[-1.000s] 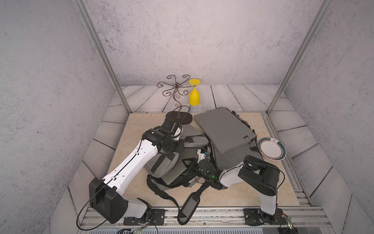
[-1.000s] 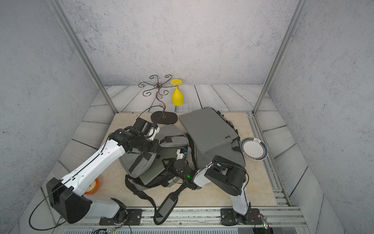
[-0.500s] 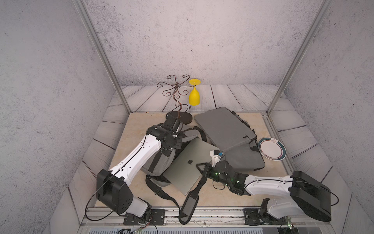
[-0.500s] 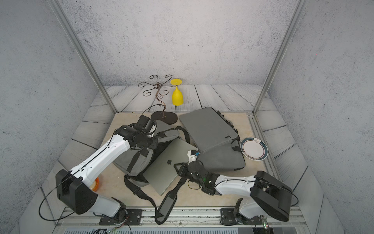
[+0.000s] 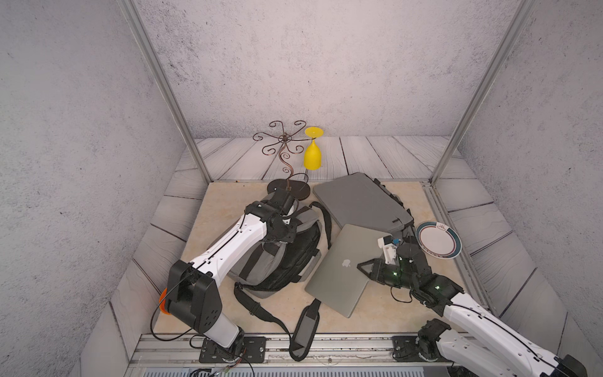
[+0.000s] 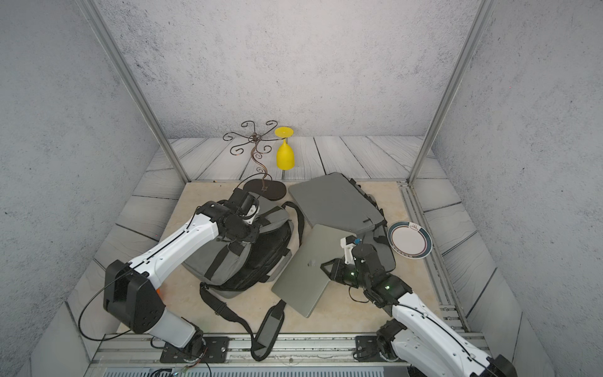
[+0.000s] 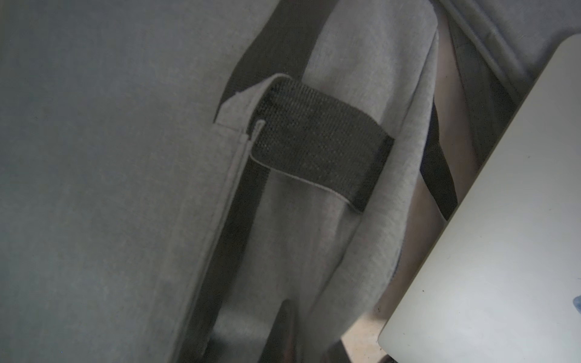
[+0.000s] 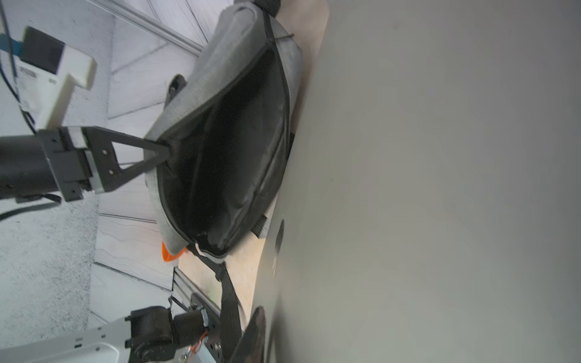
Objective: Open the zippered laptop bag and take out the laptop
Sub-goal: Close the bag flap on the zippered laptop bag.
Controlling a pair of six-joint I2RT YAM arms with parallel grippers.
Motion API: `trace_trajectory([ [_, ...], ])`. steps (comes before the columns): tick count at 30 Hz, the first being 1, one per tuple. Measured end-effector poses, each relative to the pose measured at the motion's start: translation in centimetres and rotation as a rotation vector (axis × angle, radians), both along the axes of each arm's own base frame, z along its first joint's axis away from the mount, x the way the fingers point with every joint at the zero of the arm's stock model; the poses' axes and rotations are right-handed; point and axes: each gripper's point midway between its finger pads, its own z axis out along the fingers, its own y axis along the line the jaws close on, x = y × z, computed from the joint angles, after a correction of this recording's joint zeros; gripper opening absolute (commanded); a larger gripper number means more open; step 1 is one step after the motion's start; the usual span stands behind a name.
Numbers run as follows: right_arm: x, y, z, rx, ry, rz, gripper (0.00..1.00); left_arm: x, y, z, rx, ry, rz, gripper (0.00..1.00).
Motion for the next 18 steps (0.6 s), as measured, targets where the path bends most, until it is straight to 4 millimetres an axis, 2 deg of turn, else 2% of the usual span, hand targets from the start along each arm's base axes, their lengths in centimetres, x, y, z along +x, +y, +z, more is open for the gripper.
trace_trajectory([
  [4,-0.5,-2.4,0.8,-0.014,0.018,-0.012,0.0,-1.7,-1.1,-0.9,-0.005,0.033,-0.067,0.18],
  [8,-0.4,-3.9,1.9,-0.017,0.016,-0.03,0.0,-4.1,-2.2,-1.8,-0.009,0.074,-0.132,0.24],
  [15,-0.3,-5.3,2.2,-0.009,0.039,-0.03,0.0,-6.9,-4.2,-2.4,-0.045,0.131,-0.211,0.53],
  [18,0.1,-5.8,2.7,-0.003,0.048,-0.031,0.0,-8.5,-5.6,-2.2,-0.07,0.133,-0.269,0.61],
])
